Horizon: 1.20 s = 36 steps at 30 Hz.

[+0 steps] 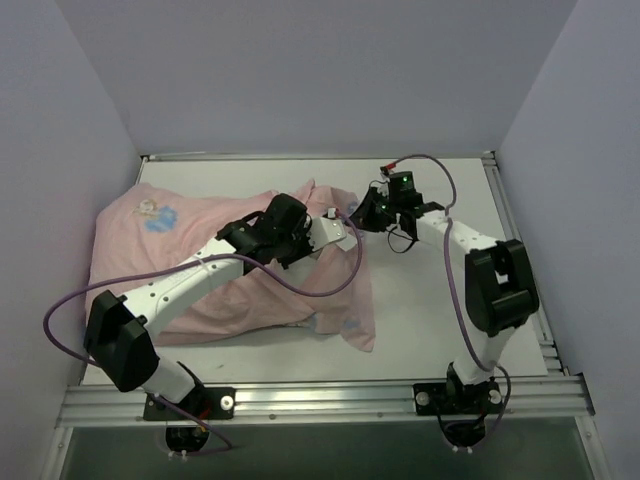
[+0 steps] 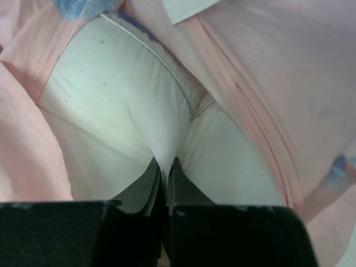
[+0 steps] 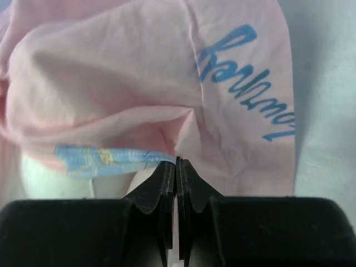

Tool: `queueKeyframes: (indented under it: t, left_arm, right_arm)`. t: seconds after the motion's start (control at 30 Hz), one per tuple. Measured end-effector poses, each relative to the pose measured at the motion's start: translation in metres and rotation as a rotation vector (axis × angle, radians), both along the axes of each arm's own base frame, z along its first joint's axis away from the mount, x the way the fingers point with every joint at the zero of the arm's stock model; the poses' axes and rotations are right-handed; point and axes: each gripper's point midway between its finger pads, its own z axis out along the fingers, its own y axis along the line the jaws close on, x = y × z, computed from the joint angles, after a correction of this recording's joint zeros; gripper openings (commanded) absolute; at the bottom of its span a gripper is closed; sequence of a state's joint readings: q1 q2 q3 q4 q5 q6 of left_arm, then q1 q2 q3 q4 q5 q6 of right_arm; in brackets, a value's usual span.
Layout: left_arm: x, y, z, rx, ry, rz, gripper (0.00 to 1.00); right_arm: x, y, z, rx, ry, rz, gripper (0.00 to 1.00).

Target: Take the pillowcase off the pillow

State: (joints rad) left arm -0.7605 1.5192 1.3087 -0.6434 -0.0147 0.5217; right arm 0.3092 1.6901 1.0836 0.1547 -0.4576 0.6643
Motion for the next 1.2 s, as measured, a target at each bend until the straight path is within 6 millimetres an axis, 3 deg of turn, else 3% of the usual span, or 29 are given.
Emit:
queueKeyframes:
  t: [0.1, 0.23, 0.33, 0.57, 0.63, 0.7, 0.77, 0.9, 0.97, 1.07, 1.2]
  left_arm:
    - [-0.002, 0.002, 0.005, 0.001, -0.020, -0.013, 0.02]
    - [-0.008, 0.003, 0.002, 0.032, -0.012, -0.043, 0.02]
    - [-0.016, 0.002, -0.001, 0.047, 0.007, -0.077, 0.02]
    - [-0.022, 0.001, -0.003, 0.046, 0.028, -0.102, 0.02]
    - [-0.025, -0.001, -0.004, 0.052, 0.032, -0.118, 0.02]
    - [-0.028, -0.003, -0.002, 0.058, 0.027, -0.139, 0.02]
    - [-0.028, -0.005, 0.003, 0.052, 0.025, -0.142, 0.02]
    - [-0.025, 0.002, 0.025, 0.003, 0.068, -0.126, 0.02]
    - [-0.016, 0.012, 0.048, -0.045, 0.078, -0.065, 0.02]
    - [0.006, 0.029, 0.084, -0.099, 0.029, 0.083, 0.02]
    - [0.034, 0.054, 0.106, -0.159, -0.022, 0.265, 0.02]
  right_arm:
    - [0.027, 0.013, -0.014, -0.004, 0.040, 0.022, 0.00]
    - [0.037, 0.027, -0.041, 0.027, 0.138, 0.045, 0.00]
    - [0.045, 0.042, -0.033, 0.032, 0.134, 0.054, 0.00]
    - [0.064, 0.094, 0.032, 0.048, -0.027, 0.041, 0.00]
    - [0.070, 0.102, 0.039, 0.051, -0.031, 0.033, 0.00]
    - [0.079, 0.103, 0.032, 0.059, -0.008, 0.014, 0.00]
    - [0.084, 0.097, 0.000, 0.040, 0.060, -0.009, 0.00]
    - [0.069, 0.086, -0.072, -0.005, 0.212, -0.008, 0.00]
    - [0.053, 0.084, -0.090, 0.001, 0.268, 0.015, 0.00]
    - [0.045, 0.090, -0.084, 0.054, 0.250, 0.077, 0.00]
    - [0.044, 0.085, -0.042, 0.067, 0.065, 0.134, 0.00]
